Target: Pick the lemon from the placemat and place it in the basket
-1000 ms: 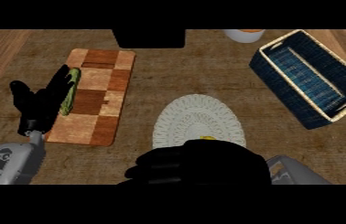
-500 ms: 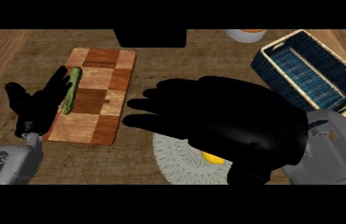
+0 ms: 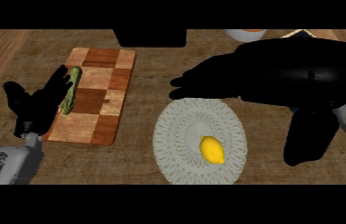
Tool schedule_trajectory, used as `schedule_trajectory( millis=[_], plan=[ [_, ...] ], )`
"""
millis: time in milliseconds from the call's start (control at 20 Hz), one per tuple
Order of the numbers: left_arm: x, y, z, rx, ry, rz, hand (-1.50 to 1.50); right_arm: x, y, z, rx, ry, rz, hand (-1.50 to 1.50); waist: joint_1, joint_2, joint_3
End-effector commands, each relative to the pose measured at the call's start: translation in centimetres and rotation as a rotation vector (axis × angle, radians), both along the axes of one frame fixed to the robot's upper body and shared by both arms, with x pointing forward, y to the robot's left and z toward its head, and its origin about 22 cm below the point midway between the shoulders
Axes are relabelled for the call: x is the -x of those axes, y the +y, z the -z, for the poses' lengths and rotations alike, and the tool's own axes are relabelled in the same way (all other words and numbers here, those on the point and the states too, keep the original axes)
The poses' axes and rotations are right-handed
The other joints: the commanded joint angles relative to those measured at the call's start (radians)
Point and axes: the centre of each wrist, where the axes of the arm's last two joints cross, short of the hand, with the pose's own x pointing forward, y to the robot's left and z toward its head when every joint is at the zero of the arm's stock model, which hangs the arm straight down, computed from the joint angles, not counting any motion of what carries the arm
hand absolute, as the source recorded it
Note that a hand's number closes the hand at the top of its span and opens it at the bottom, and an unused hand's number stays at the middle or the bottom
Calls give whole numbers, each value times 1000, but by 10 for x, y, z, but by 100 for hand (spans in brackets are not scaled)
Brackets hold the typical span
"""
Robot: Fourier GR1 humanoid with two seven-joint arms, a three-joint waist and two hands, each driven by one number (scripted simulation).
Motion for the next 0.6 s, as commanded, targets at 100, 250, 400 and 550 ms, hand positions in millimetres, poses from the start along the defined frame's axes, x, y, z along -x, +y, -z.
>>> schedule_trajectory(
  millis=[100, 250, 400, 550],
  plan=[
    [9, 2, 10, -1, -4, 24, 0, -23, -39, 3, -51, 110, -7, -150, 2, 3, 1],
    [6, -2, 9, -4, -18, 7, 0, -25, -56, 26, -141, 118, 18, -150, 3, 6, 2],
    [10, -2, 2, -4, -14, -6, 0, -10, -69, 42, -136, 127, -5, -150, 1, 3, 1],
    [2, -9, 4, -21, 2, 20, 0, -10, -56, 78, -137, 144, 9, -150, 3, 5, 2]
  ],
)
